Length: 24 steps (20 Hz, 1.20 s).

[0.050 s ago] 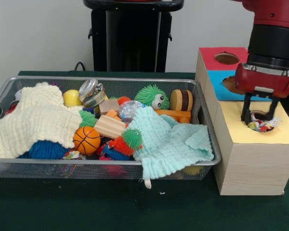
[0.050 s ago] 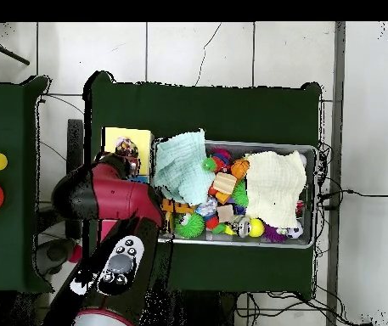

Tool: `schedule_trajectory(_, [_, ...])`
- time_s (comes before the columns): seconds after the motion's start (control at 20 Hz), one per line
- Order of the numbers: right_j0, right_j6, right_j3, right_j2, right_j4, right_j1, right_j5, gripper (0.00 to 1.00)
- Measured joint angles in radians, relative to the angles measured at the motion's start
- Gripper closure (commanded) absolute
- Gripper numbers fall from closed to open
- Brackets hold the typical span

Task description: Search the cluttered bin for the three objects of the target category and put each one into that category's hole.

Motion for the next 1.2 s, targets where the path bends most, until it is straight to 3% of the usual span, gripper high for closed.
schedule_trajectory(0.85, [0.001, 0.000, -0.002, -0.002, 0.000, 0.000, 0.006, 0.00])
schedule_trajectory(1.2, [-0.002, 0.000, -0.028, -0.010, -0.001, -0.012, 0.103, 0.00])
